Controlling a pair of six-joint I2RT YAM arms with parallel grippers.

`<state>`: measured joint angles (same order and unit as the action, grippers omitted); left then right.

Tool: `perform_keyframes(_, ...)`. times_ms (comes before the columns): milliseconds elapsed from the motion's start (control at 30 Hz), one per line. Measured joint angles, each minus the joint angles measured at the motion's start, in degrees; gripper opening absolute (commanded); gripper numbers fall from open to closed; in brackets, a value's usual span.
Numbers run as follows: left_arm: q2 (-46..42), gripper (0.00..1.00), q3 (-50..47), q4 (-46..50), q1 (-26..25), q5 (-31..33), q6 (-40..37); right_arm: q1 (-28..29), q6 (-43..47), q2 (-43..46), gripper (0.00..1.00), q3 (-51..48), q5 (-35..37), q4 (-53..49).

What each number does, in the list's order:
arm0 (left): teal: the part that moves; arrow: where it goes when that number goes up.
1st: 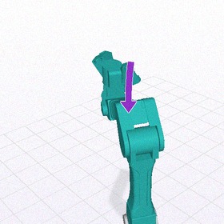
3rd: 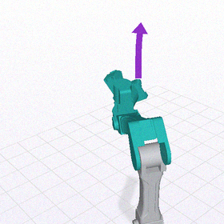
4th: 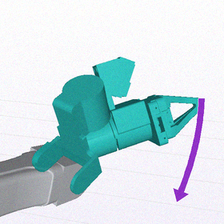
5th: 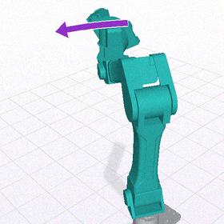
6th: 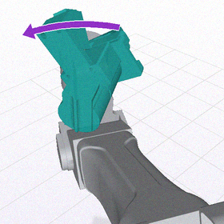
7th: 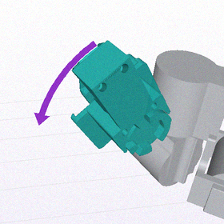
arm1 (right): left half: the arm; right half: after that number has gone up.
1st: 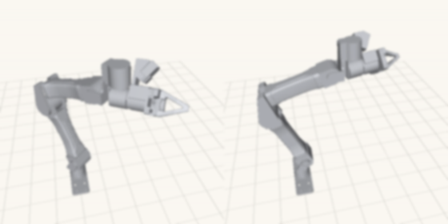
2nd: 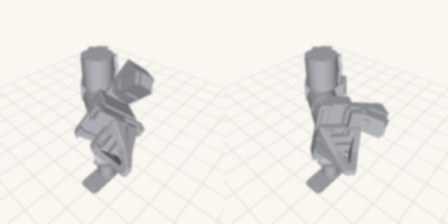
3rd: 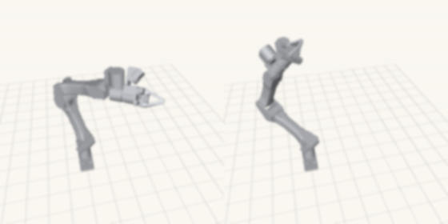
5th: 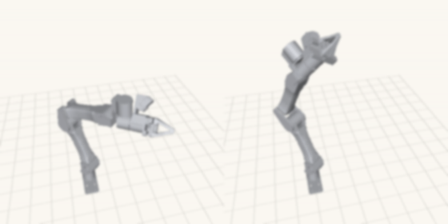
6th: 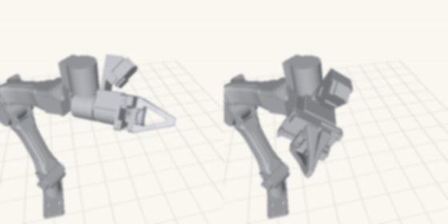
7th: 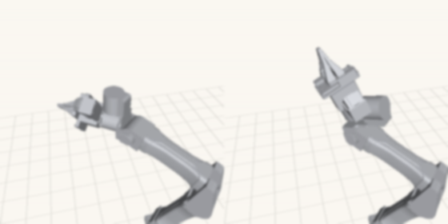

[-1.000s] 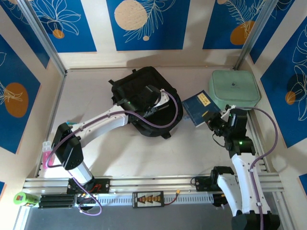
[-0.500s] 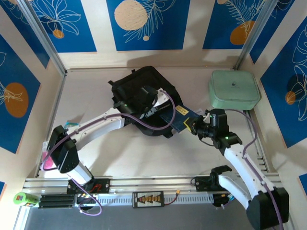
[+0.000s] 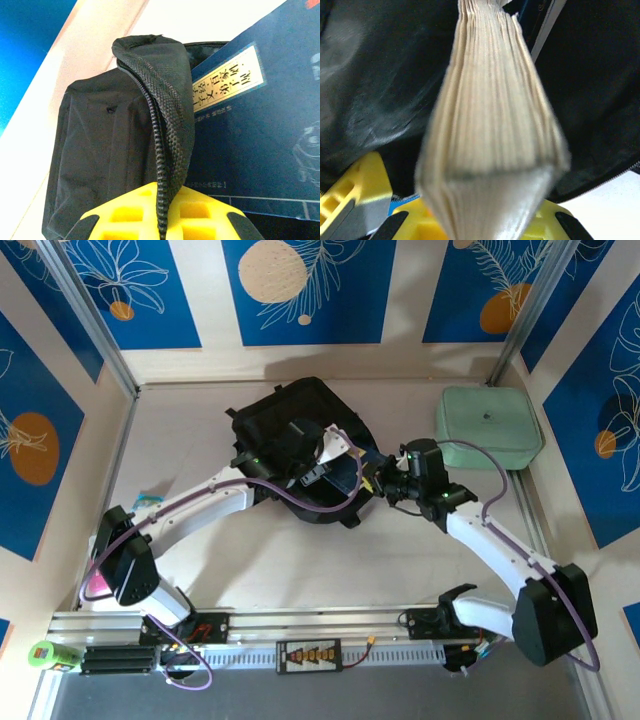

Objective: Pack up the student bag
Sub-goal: Place the book in the student bag.

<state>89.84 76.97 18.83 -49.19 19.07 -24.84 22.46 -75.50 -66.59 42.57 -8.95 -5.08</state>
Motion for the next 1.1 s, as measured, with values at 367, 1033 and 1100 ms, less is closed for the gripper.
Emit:
perform_keyframes(367,-0.6,0.0,-0.8,-0.5,0.0,-1.2,0.5,0.8,-1.1,-10.3,0.04,1.9,3.2,1.7)
perform_keyframes(1033,-1.3,0.0,-1.0,-1.7,0.4,-6.5,2.3,2.1,-1.9,-35.5,0.03,12.1,3.6,21.4)
perform_keyframes(1100,-1.3,0.0,-1.0,-1.6,0.4,-7.4,2.6,2.2,-1.9,-36.4,0.04,12.1,3.4,22.8)
